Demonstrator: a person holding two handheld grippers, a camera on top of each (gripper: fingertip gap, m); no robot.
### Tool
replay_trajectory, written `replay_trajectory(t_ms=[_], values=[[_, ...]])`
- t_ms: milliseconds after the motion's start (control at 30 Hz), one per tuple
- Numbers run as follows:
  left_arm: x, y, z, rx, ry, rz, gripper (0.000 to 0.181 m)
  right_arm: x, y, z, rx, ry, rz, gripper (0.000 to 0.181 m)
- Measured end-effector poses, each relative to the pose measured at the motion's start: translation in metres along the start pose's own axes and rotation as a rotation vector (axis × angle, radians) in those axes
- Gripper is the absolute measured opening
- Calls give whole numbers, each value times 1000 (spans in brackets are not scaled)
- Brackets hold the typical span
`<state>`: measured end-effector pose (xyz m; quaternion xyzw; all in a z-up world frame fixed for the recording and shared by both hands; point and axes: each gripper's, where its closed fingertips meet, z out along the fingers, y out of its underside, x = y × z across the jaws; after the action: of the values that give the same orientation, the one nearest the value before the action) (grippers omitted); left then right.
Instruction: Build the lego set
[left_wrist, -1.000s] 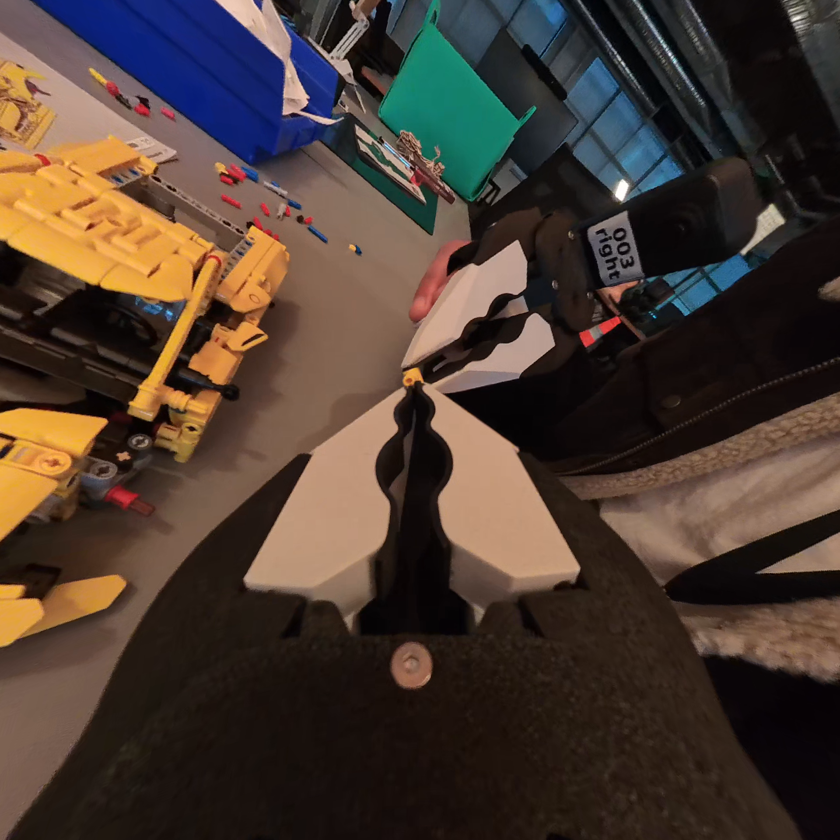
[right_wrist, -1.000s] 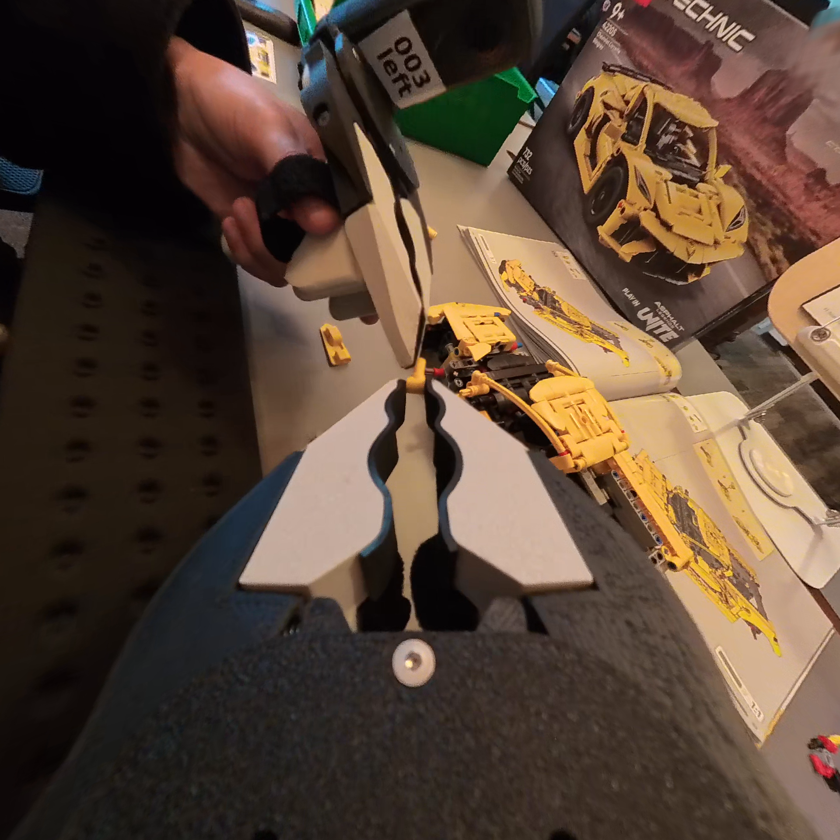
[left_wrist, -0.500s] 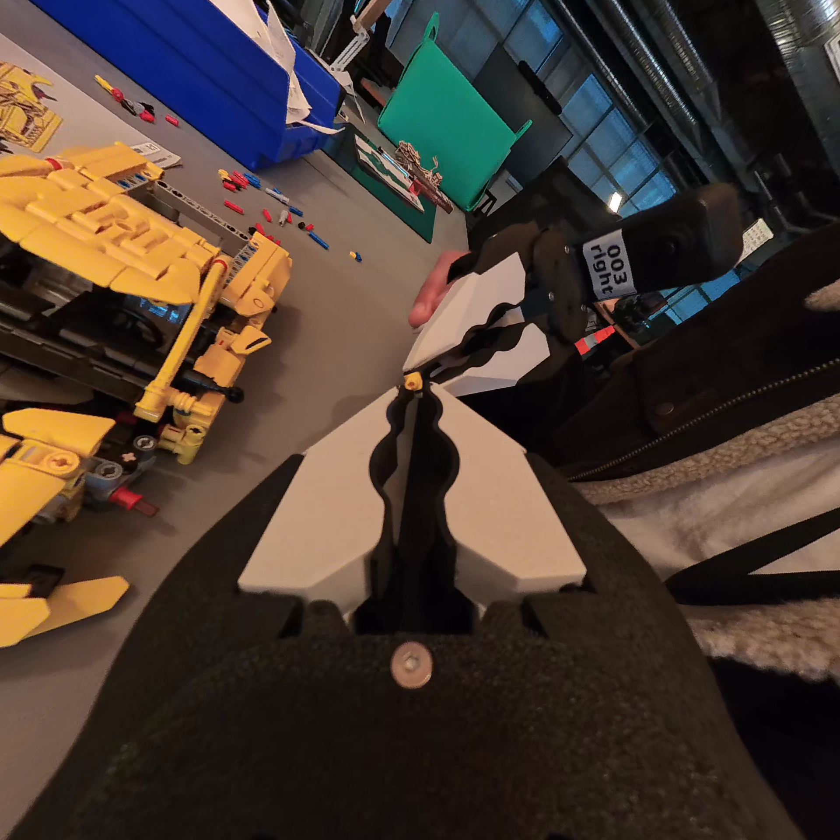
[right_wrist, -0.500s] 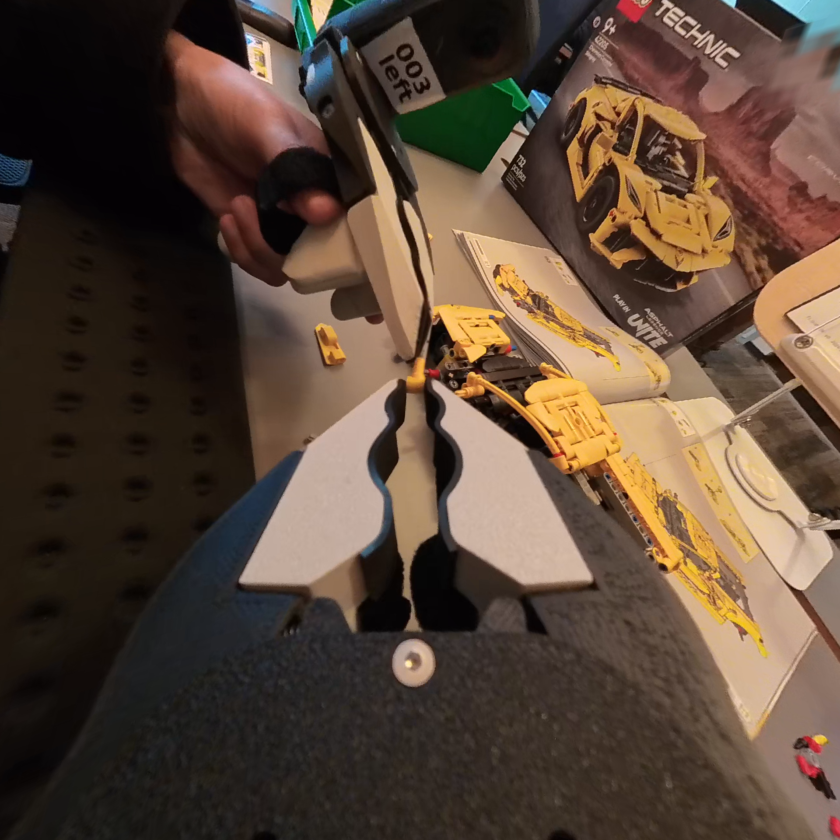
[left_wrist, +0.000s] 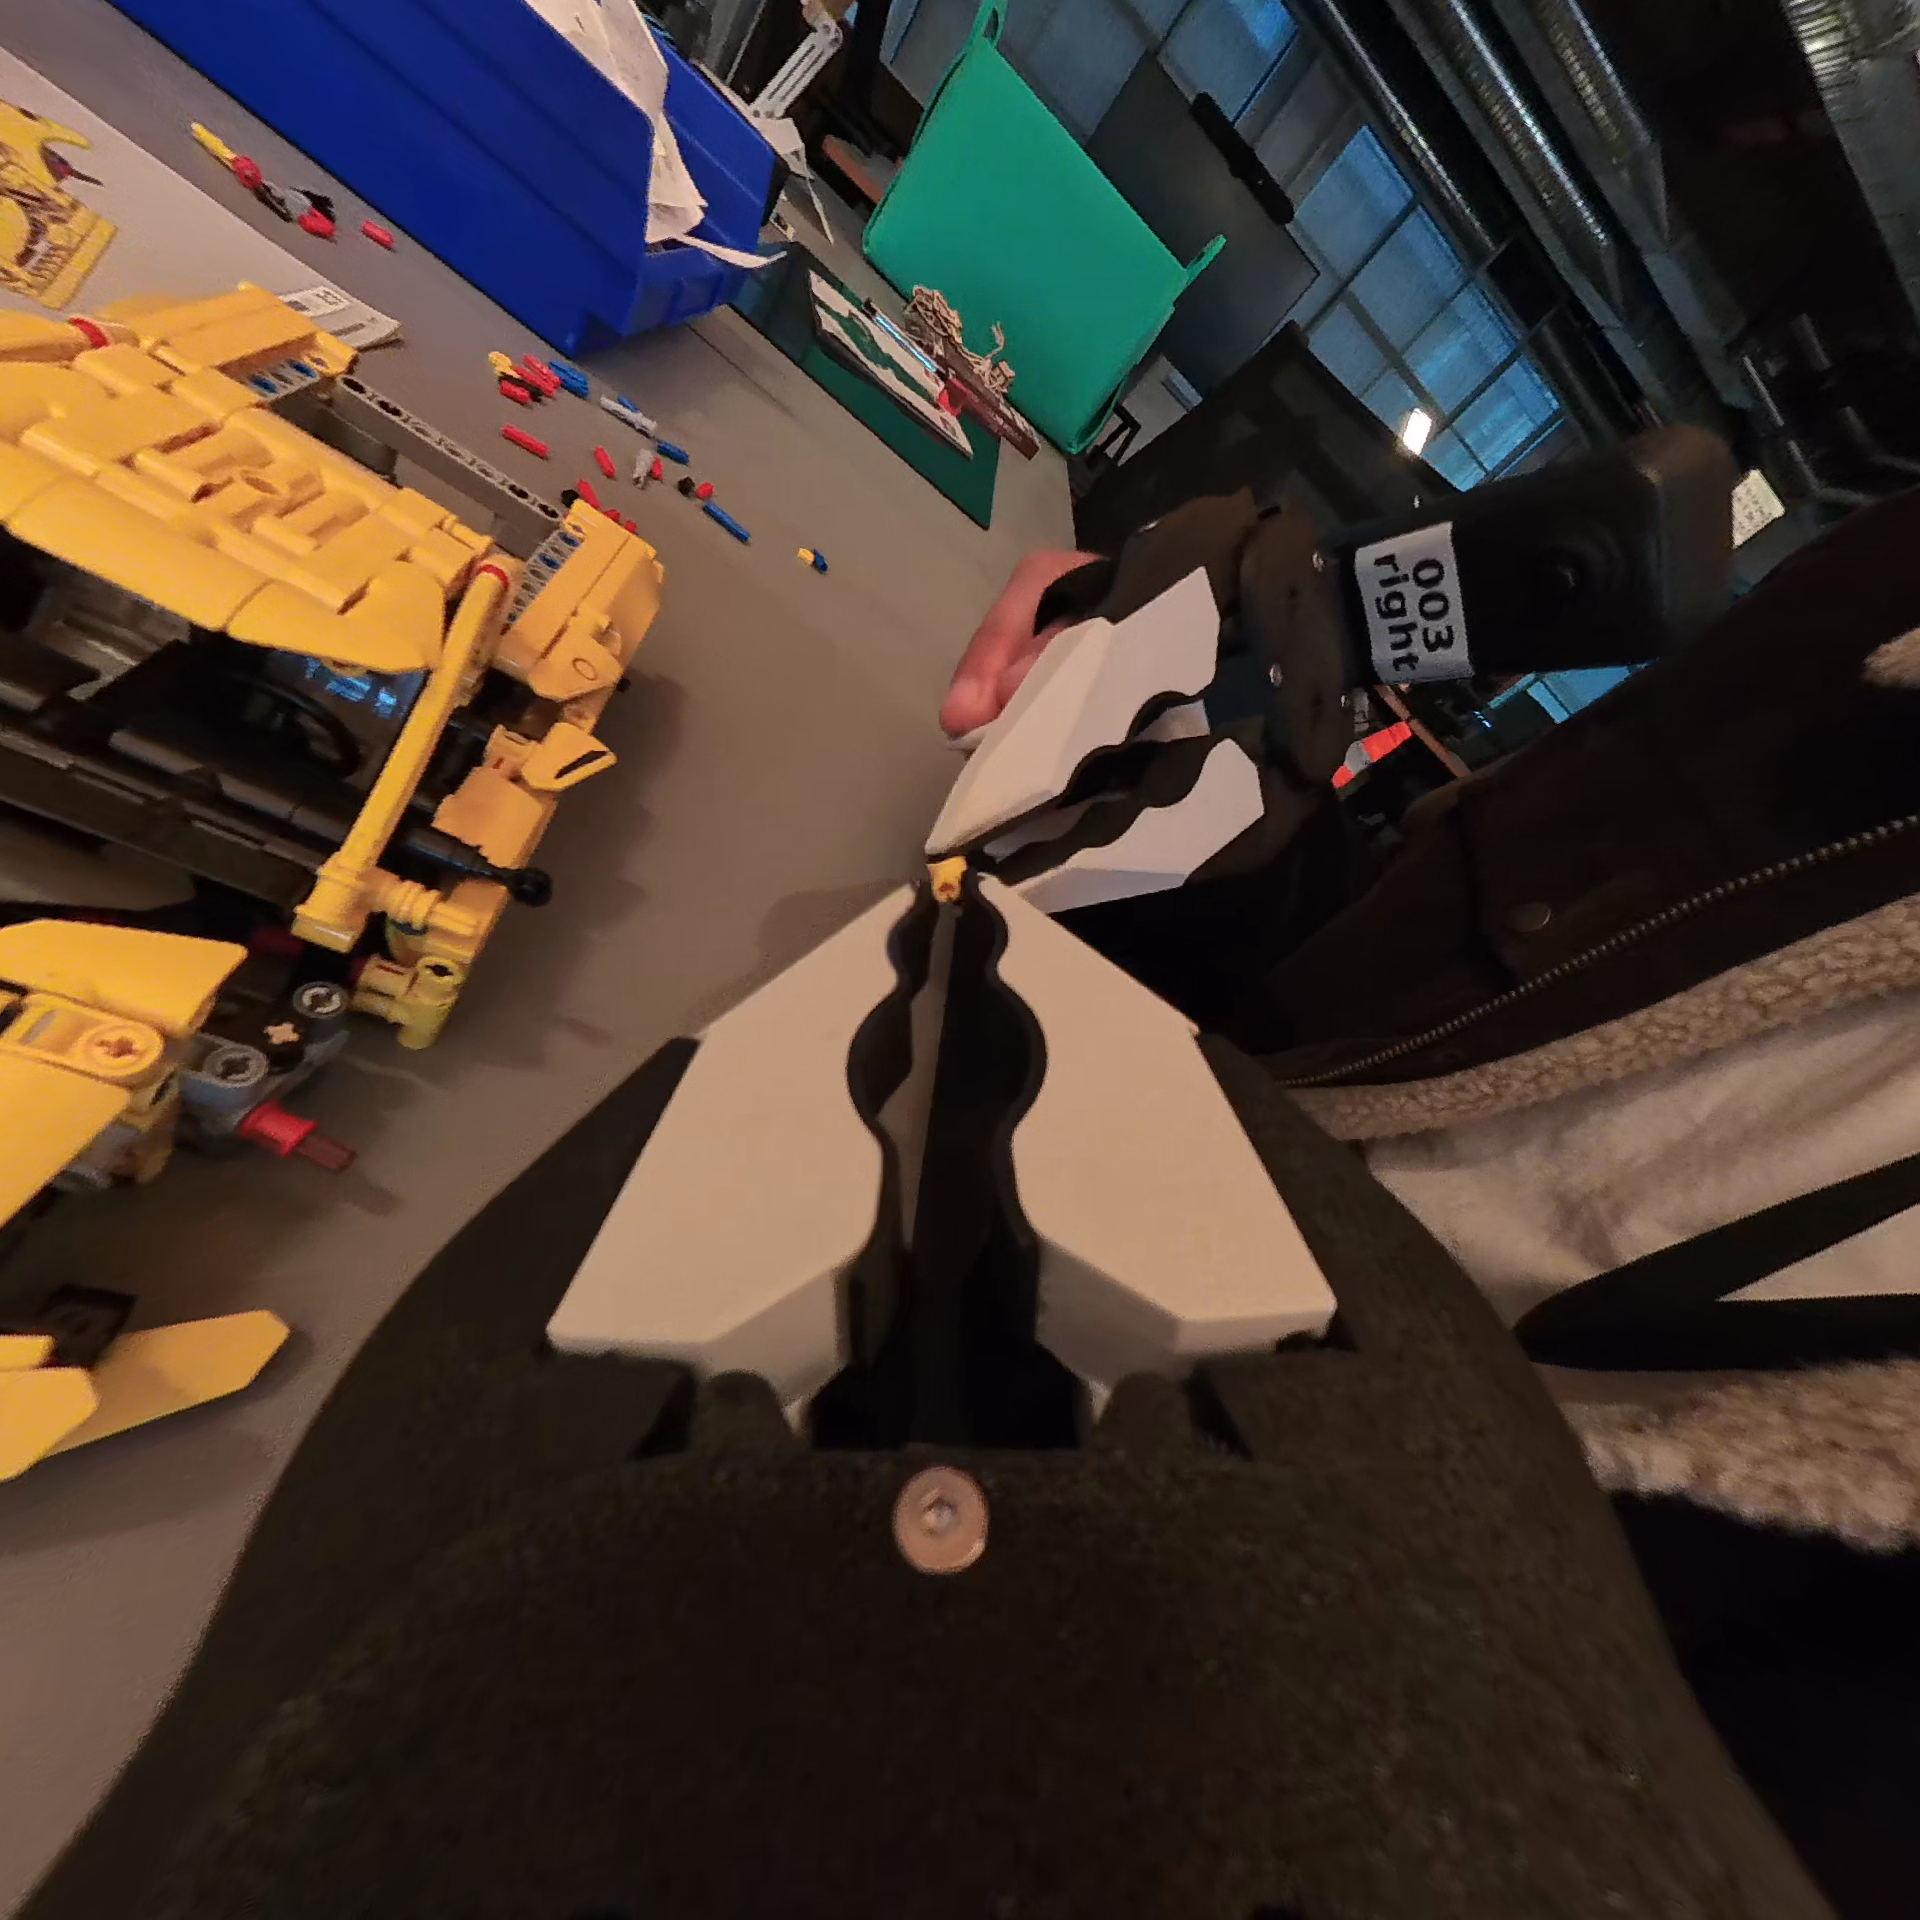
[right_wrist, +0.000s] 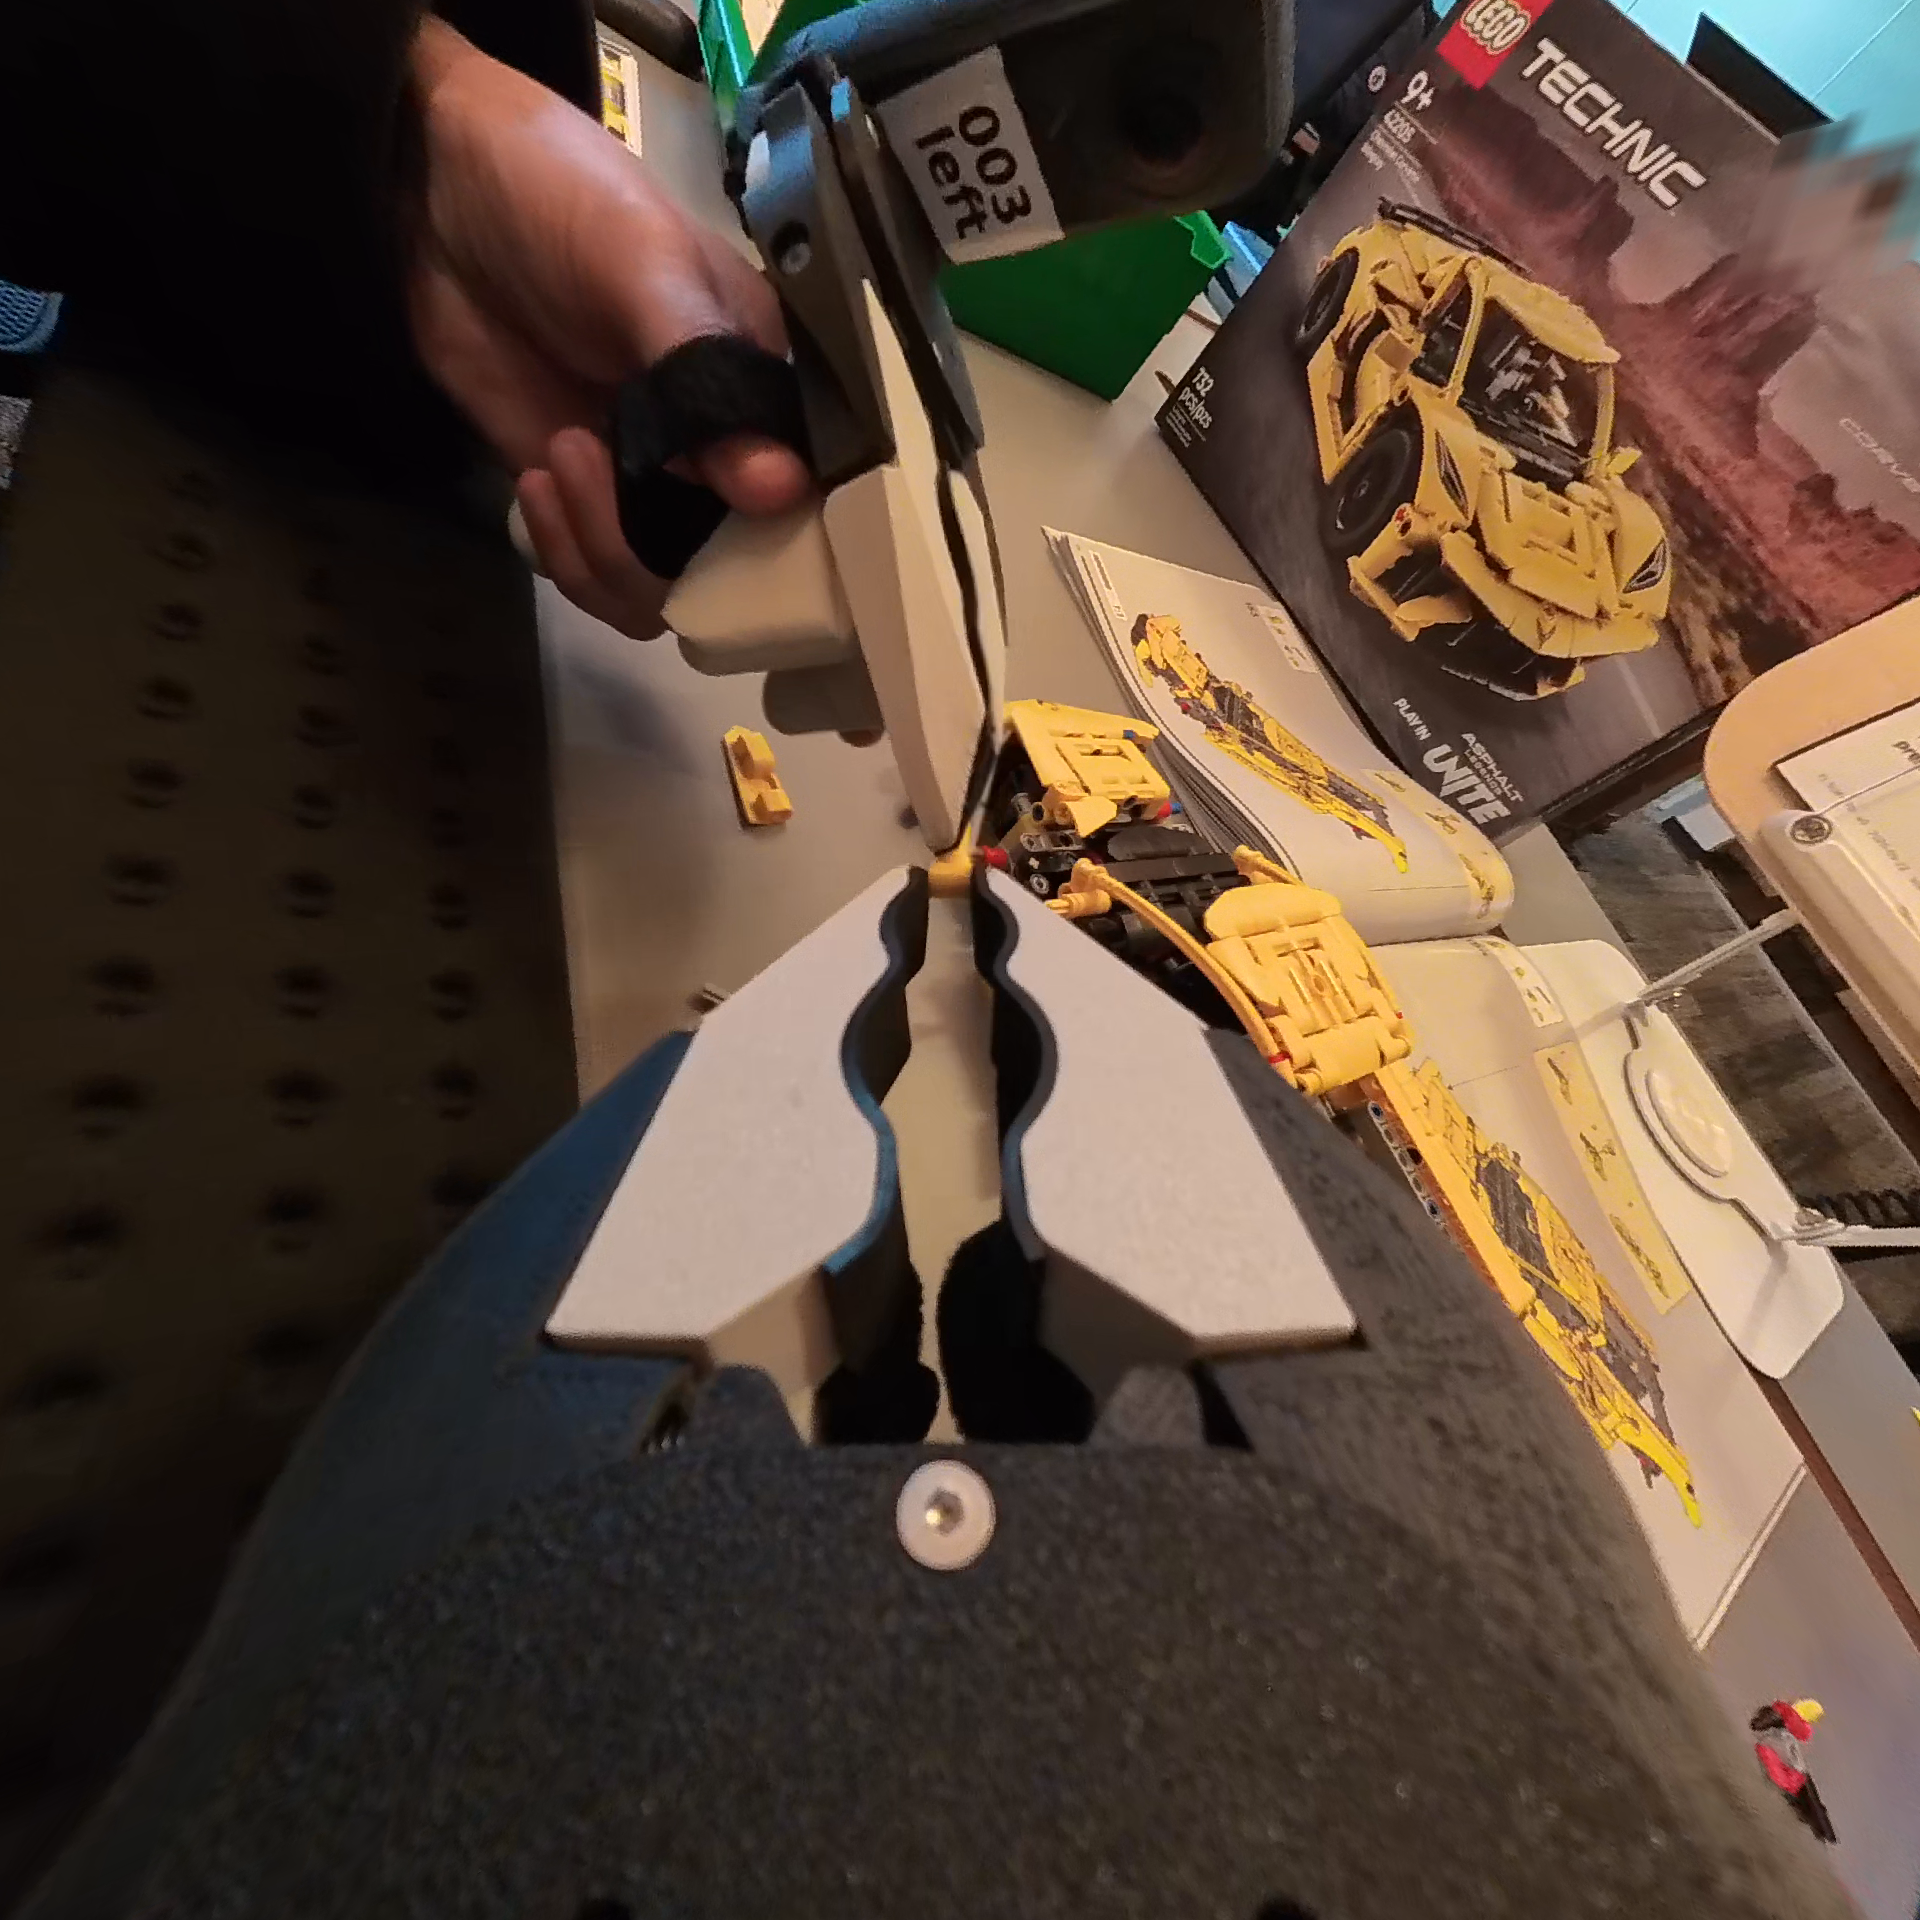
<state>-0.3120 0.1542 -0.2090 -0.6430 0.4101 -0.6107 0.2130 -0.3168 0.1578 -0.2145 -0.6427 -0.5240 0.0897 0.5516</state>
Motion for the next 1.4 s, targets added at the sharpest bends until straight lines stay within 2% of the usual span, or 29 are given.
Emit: replay_trajectory(t_ms=[133, 267, 433, 533, 600, 633, 700, 767, 800, 1000, 1400], values=[[3, 0, 0, 3, 13, 3, 5, -1, -2, -1, 14, -1, -13, 8], [7, -3, -1, 22, 51, -30, 5, 1, -6, -2, 42, 55, -148, 7], [4, -1, -2, 9, 30, -11, 4, 1, -4, 0, 30, 50, -122, 7], [11, -7, -5, 35, 47, 55, 4, 3, -15, -5, 123, 24, 132, 10], [18, -15, -9, 78, 55, 117, 4, 10, -22, -11, 212, -46, 383, 23], [23, -19, -12, 101, 67, 151, 4, 10, -25, -12, 244, -144, 538, 31], [34, -26, -15, 148, 99, 208, 4, 10, -34, -16, 335, -359, 846, 26], [42, -30, -17, 180, 119, 248, 4, 7, -52, -25, 454, -566, 1014, 24], [44, -31, -17, 190, 127, 259, 4, 7, -54, -24, 469, -590, 1053, 20], [50, -33, -17, 208, 155, 259, 4, 6, -58, -21, 488, -554, 1029, 7], [52, -30, -16, 197, 172, 238, 4, 9, -60, -24, 516, -549, 1023, 7]])
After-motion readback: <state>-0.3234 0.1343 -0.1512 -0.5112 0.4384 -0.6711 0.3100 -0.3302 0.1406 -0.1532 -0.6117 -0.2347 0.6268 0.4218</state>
